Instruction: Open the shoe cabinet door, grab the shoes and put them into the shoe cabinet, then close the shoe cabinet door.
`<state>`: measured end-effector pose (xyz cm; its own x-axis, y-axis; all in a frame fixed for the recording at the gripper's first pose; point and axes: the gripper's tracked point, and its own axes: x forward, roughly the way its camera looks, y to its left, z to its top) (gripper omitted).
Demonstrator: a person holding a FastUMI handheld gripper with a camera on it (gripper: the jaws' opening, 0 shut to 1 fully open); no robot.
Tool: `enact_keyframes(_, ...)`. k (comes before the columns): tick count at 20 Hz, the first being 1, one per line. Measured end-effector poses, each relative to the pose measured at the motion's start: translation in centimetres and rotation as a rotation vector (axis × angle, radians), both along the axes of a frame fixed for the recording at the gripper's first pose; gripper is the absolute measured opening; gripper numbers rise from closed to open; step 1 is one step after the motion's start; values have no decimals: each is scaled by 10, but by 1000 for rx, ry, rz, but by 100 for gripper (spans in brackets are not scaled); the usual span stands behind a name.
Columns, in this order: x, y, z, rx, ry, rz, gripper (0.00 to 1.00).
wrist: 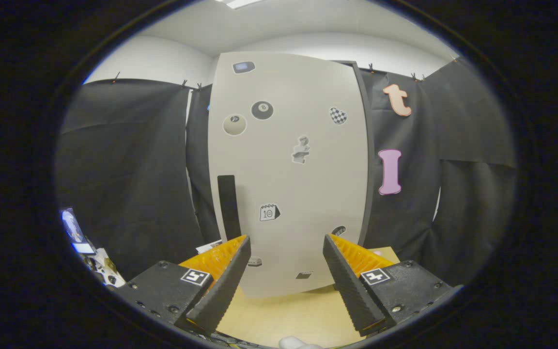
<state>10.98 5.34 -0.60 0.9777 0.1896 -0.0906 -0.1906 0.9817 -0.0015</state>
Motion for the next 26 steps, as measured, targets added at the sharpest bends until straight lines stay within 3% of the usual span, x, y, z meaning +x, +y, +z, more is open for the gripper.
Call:
enact_keyframes(15, -123, -38, 3, 23, -46, -110, 98)
enact_keyframes(26, -151, -42, 5, 10, -71, -138, 98)
